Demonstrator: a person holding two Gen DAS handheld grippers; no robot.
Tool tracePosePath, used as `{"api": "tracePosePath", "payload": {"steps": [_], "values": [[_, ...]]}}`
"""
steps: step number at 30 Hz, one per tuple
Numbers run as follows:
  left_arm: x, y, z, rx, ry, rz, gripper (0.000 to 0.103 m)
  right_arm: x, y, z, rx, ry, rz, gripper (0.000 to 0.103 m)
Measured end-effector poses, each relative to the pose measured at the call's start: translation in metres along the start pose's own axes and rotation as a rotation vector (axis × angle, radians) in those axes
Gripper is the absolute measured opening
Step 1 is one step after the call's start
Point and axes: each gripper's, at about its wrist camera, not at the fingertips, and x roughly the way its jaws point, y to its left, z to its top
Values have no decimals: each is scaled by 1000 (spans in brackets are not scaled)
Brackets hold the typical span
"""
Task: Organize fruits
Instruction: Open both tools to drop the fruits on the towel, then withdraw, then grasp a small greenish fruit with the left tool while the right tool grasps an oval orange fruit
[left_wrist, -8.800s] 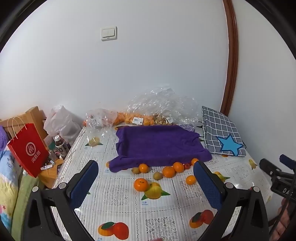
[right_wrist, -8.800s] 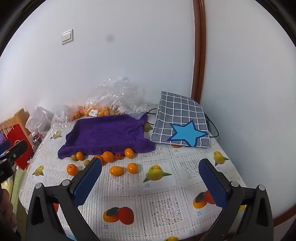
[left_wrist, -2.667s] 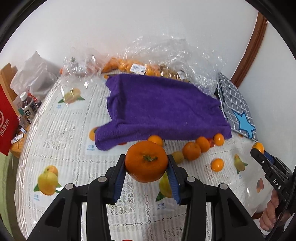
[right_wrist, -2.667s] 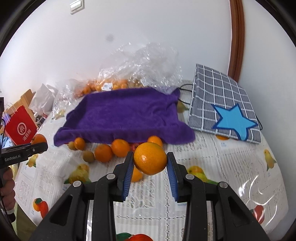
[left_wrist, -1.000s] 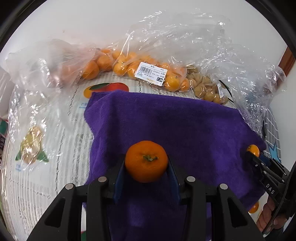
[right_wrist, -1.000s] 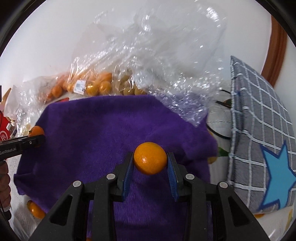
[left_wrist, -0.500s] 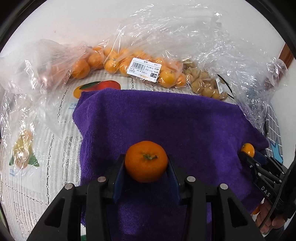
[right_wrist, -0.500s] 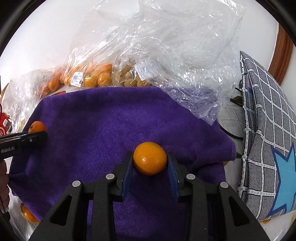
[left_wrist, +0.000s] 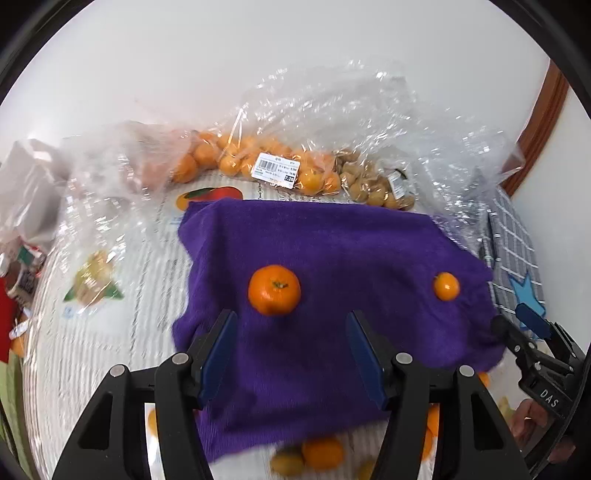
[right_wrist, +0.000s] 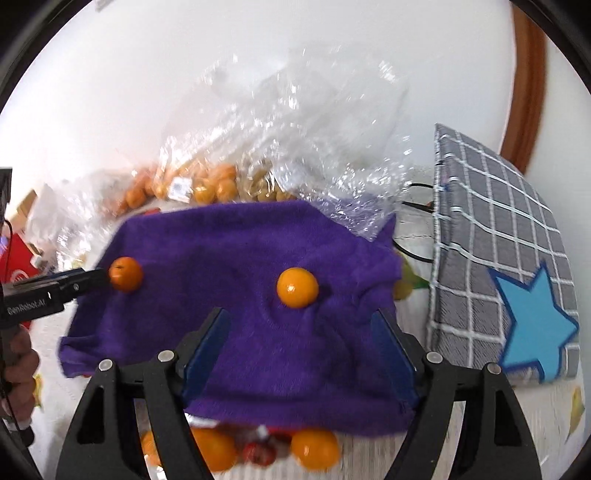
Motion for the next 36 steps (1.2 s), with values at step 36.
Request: {"api": "tracePosePath", "payload": {"steps": [36], "values": [[-72,56,-138,-78,-2,41,59,-44,30,-137,-60,100,54,49]]}}
